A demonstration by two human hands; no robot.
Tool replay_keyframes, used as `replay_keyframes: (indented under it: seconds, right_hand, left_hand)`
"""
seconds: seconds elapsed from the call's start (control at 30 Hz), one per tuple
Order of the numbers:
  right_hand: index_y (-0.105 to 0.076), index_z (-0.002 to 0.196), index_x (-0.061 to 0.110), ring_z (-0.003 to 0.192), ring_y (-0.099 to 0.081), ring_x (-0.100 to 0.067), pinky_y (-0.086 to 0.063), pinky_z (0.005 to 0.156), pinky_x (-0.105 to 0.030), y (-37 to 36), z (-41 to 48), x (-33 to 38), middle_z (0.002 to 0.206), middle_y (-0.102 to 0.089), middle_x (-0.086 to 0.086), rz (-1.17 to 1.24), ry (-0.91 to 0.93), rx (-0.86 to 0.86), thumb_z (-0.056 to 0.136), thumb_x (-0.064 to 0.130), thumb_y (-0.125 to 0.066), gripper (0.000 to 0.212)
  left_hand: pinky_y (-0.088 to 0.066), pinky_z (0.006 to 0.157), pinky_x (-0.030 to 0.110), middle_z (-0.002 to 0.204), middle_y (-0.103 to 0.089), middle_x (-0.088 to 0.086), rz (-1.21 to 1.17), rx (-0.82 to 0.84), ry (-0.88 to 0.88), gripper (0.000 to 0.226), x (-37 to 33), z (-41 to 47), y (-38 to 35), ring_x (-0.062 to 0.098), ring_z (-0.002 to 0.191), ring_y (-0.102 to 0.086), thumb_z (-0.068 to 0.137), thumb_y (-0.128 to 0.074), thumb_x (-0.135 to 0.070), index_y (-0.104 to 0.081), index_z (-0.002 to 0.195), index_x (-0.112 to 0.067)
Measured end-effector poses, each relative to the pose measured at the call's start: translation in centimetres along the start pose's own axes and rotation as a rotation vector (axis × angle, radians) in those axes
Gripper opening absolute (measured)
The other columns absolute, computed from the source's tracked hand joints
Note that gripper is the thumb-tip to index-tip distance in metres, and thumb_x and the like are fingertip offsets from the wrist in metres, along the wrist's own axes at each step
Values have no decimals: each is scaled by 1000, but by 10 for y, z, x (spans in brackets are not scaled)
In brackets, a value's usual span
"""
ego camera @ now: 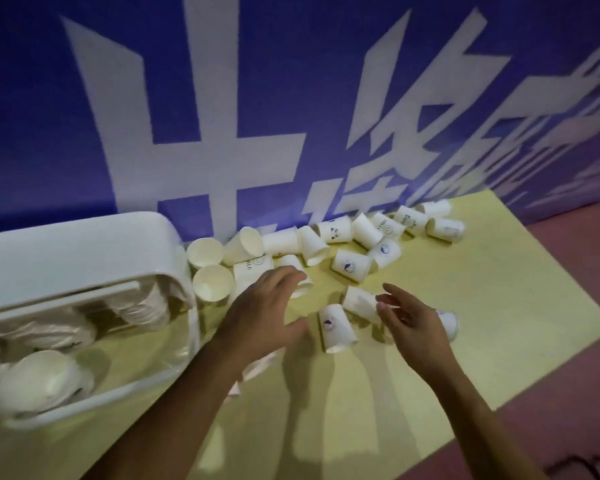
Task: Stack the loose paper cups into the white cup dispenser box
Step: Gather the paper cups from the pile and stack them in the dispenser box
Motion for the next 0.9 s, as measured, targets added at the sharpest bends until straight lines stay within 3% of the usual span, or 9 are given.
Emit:
replay_keyframes:
  seconds: [0.13,0.23,0.33,0.43,0.57,0.63,0.73,0.8,0.9]
  right_hand:
    - [-67,130,23,87,-70,3,-48,72,-6,59,54,-55,108,-75,12,-15,-29,-41,99,20,-68,31]
    - [-68,128,23,81,-67,5,-47,71,-6,88,92,-87,101,-75,11,3,-68,-51,99,22,-67,30]
    - [-67,129,24,75,-68,-3,-49,67,-9,113,131,-118,102,-75,7,17,-119,-20,98,26,-67,31]
    - [-66,130,23,83,-72,-6,-51,75,-18,136,167,-141,104,-75,6,-18,-152,-32,98,32,-68,33]
    - [-66,131,15,93,-73,-21,-56,93,-40,169,223,-182,103,-74,3,-3,-245,-112,93,38,-72,45]
    - [-61,138,11,98,-71,-23,-56,96,-48,184,253,-192,110,-74,-2,26,-280,-125,85,43,-78,64]
    - [-45,152,11,116,-61,-23,-53,93,-37,202,301,-194,134,-58,-4,-81,-272,-89,81,37,-87,86]
    - [-34,158,13,134,-50,-25,-46,100,-31,205,335,-194,151,-47,-6,-226,-212,1,75,29,-93,103]
    - [-27,161,15,145,-39,-30,-38,116,-44,195,373,-201,161,-37,-11,-418,-123,160,64,28,-99,122]
  left_hand:
    - [-48,103,37,155,-47,-6,51,62,60,70,-27,94,-67,18,137,-49,89,-75,-42,-48,151,-26]
    - [-48,105,37,155,-46,-9,82,110,131,67,-32,150,-103,16,136,-49,92,-75,-32,-46,152,-32]
    - [-45,113,42,156,-46,-8,246,276,116,72,-29,191,-143,17,140,-47,89,-78,-27,-44,152,-34]
    - [-47,110,39,151,-48,-15,402,433,39,75,-20,208,-170,13,136,-47,84,-79,-35,-42,148,-42]
    - [-48,105,33,143,-55,-19,394,469,32,66,-15,217,-182,11,129,-52,86,-76,-39,-46,145,-43]
    - [-50,95,31,131,-60,-19,314,443,83,55,-14,217,-179,12,122,-59,85,-76,-41,-49,134,-45]
    - [-49,78,27,111,-61,-21,127,341,195,52,-18,215,-163,10,102,-64,81,-82,-42,-47,119,-44]
    - [-47,72,24,107,-60,-21,-48,161,328,59,-20,207,-145,6,95,-63,80,-87,-37,-45,120,-42]
    - [-49,76,24,116,-60,-21,-327,-139,432,76,-23,187,-119,5,103,-63,75,-93,-26,-43,129,-43]
Point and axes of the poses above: each hand's wrist, its own z-axis towards the middle knuckle, its own y-axis out of the back of the hand, x = y × z, the point moved 7 cm from there along z, towards the middle knuckle
